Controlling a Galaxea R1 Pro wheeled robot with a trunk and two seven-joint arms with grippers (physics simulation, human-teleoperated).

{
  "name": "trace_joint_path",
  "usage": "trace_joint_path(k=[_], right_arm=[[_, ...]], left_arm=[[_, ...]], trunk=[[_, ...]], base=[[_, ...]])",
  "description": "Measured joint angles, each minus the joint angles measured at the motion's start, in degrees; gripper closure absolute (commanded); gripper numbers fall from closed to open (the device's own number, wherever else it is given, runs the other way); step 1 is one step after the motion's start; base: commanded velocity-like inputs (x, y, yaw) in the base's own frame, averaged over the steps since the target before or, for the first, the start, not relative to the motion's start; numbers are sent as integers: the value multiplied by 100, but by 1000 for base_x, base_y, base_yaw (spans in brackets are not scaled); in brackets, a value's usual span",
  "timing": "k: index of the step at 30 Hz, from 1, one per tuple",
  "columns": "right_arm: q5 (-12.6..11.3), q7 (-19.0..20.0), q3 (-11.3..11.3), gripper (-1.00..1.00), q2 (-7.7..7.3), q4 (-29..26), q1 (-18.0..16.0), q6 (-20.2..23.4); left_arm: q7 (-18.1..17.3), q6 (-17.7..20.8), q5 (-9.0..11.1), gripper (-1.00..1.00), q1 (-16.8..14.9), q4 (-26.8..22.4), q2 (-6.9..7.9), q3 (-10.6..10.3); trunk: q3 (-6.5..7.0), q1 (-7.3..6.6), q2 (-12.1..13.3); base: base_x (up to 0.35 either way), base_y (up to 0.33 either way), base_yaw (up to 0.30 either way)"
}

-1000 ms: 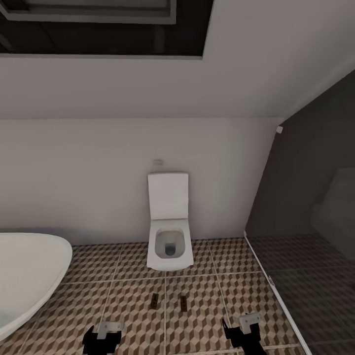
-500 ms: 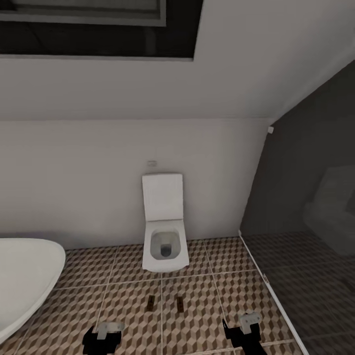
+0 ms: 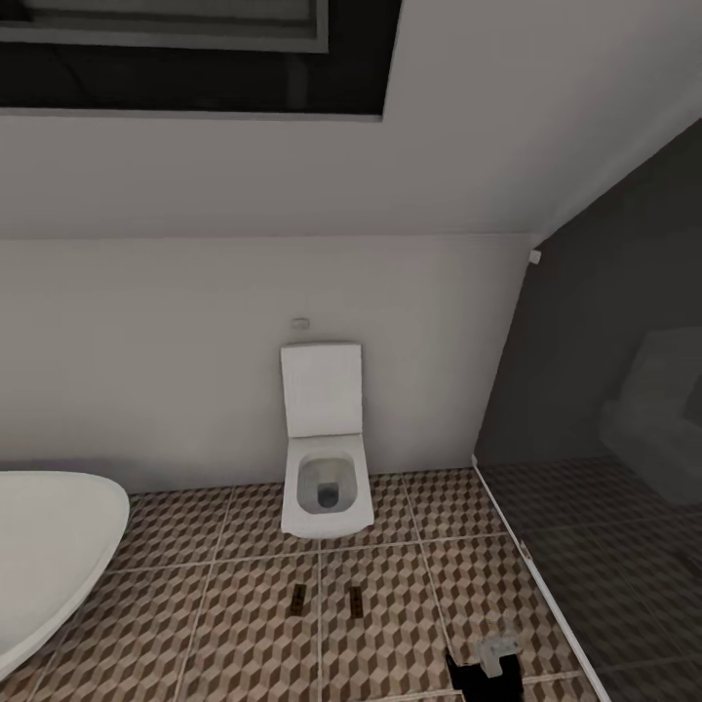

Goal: Take the four mousetraps from the cabinet in the bathroom and place them on the bathroom floor. Make sure all four end up on the same floor surface, and ensure that at least two of them are either under or directly next to the same bathroom sink.

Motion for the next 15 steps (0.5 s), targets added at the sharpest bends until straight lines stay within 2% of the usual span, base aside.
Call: trace_joint_path(k=[8, 9, 15], right_arm=[[-61, 20, -8, -100, -47, 3, 451, 103], [-169, 35, -11, -100, -78, 4, 656, 108], [-447, 94, -7, -100, -181, 3, 1176, 107]], left_arm=[[-43, 25, -1, -100, 482, 0, 351, -4], [-77, 28, 7, -100, 653, 0, 431, 7], [-102, 18, 4, -100, 1018, 0, 572, -5]], trunk=[[0, 0, 0], [-2, -1, 0], [0, 0, 0]], base=[[0, 0, 0], [0, 0, 0], [0, 0, 0]])
